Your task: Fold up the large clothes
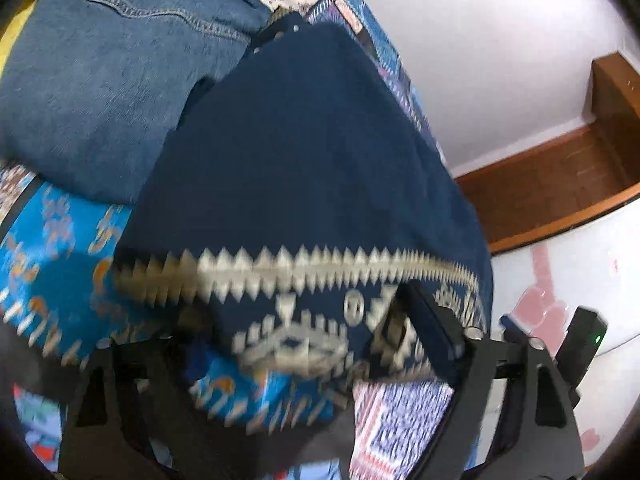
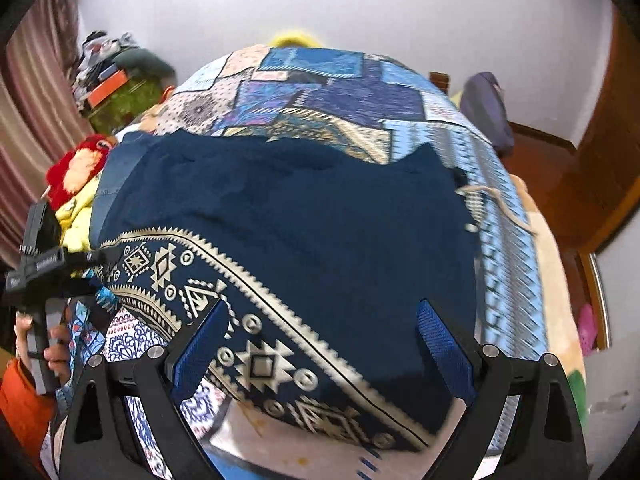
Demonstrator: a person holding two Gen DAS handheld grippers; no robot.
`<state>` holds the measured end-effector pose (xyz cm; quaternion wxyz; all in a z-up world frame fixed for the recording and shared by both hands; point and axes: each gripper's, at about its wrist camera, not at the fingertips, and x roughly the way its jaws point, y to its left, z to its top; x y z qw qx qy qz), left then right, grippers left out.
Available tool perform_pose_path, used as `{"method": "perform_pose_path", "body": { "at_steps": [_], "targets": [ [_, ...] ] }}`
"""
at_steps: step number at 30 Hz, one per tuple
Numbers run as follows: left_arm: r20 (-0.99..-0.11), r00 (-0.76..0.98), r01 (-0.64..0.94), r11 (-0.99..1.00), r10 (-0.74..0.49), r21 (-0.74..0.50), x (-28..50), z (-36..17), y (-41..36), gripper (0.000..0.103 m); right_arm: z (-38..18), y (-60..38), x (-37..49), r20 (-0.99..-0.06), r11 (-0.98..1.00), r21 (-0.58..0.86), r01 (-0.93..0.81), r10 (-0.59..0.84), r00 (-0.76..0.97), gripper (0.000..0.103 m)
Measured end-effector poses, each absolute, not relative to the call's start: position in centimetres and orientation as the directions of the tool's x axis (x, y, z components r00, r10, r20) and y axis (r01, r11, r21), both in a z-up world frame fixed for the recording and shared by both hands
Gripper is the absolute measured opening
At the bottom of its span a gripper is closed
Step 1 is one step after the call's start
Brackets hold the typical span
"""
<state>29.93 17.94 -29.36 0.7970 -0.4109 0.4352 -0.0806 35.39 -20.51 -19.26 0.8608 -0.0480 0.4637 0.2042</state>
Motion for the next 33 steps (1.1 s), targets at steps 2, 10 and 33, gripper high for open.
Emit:
{"method": "perform_pose_path", "body": {
  "at_steps": [2, 10, 33],
  "targets": [
    [-0.625, 0.624, -0.245, 0.641, -0.469, -0.727, 31.3, -29.5, 18.3, 0.078, -19.7, -19.7, 35.7, -0.822, 0.909, 0.102, -0.404, 0.306, 0.481, 0.094],
    [-0.662, 0.661, -0.327, 0.658, -0.354, -0.678, 32.5, -28.1, 18.4, 0.052, -19.3, -17.6, 36.9, -0.818, 0.903, 0.106, -0.417, 0.318, 0.48, 0.094],
    [-0.633, 0.772, -0.254, 0.939, 0.052, -0.233, 24.1, -16.3, 15.0, 0.017, -21.8, -5.3, 33.9, -0.851, 0.758, 0.068, -0.648, 0.384, 0.359, 0.096]
  ]
}}
